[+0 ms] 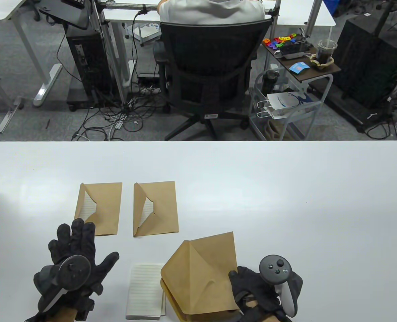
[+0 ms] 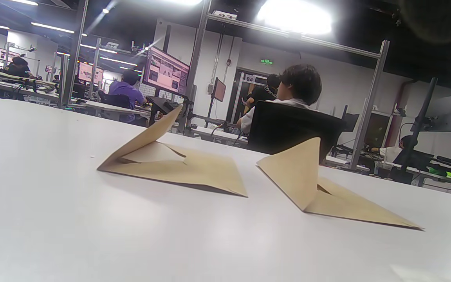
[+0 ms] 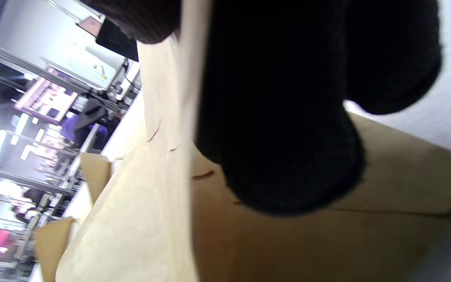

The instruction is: Pull paper from envelopes and stack

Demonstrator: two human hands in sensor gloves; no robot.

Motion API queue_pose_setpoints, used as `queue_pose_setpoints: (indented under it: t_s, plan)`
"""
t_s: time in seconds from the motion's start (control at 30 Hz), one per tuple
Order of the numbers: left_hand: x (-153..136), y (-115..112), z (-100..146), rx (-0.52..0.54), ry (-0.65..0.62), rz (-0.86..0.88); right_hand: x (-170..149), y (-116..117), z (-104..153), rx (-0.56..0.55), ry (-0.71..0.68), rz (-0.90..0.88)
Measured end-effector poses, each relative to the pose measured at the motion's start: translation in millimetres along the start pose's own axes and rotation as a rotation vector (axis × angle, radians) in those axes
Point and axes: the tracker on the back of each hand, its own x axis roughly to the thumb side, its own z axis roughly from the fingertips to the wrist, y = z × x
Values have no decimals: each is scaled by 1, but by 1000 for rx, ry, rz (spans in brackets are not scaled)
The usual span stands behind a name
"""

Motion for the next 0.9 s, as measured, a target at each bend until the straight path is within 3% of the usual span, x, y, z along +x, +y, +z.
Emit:
queue_pose_setpoints:
  t_s: [0.13,0.3,0.57,0.77,0.9]
  plan:
    - [0,0,0,0,1,1,1,-2,2,-89,20,147]
    - [-1,1,0,5,5,-2,8,-15,11,-312,-12,296]
    - [0,-2,0,-20,9,-15,30,-21,44,-731,-256,527]
    - [1,-5,-1,-50,17,-27,35,-22,55,-801,-424,516]
    - [1,-5,-1,-47,19,-27,31,-19,43,-708,-384,578]
